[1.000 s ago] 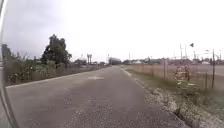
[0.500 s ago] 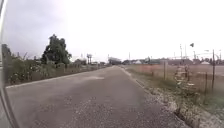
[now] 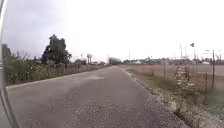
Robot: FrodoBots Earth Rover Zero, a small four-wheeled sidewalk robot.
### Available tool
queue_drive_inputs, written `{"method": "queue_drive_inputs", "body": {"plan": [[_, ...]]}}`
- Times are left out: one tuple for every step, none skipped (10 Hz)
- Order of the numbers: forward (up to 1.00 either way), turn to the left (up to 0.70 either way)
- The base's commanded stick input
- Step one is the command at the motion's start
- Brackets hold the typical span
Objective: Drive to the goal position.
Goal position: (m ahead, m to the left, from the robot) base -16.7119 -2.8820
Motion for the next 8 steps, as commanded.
{"method": "queue_drive_inputs", "body": {"plan": [[0.08, 0.0], [0.08, 0.0], [0.08, 0.0], [0.08, 0.0], [0.08, 0.0], [0.09, 0.0], [0.09, 0.0], [0.08, 0.0]]}}
